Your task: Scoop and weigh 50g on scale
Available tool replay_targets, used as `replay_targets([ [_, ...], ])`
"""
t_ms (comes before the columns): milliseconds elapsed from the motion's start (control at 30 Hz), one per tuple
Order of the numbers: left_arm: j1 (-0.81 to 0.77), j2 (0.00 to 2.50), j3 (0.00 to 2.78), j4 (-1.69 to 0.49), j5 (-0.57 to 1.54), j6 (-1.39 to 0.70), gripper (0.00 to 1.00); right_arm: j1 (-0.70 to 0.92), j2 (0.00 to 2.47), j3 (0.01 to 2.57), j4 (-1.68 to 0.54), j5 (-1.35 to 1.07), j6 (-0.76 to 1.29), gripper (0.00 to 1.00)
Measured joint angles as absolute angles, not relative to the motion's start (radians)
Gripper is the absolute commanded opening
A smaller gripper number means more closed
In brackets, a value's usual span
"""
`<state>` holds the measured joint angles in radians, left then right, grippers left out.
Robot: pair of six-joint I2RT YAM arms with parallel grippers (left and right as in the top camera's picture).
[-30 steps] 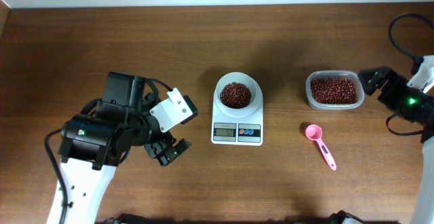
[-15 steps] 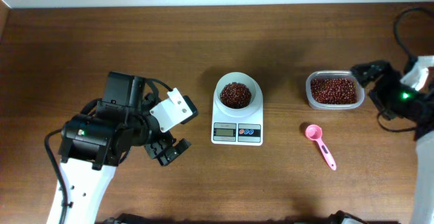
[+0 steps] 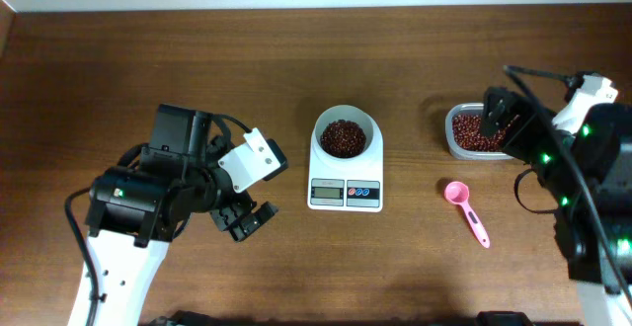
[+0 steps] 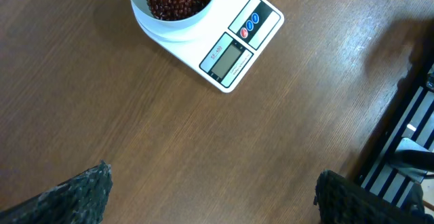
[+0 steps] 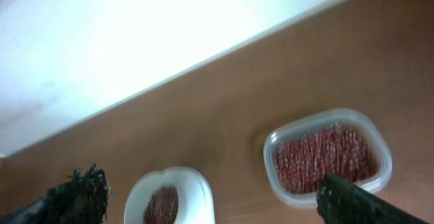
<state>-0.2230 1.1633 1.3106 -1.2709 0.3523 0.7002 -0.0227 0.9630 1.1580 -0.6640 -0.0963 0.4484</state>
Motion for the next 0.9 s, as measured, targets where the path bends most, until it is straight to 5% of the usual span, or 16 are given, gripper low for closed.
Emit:
replay_targets([
  [467,-0.223,1.163,1.309,-1.272,0.353,0.700,0.99,-0.013,0.352,0.412,-0.001,-0.049,0.363,0.99],
  [900,-0.223,1.163,1.309,-1.271,0.352,0.700,0.99,-0.013,0.014,0.273,-0.071,-0.044,0.201,0.99],
])
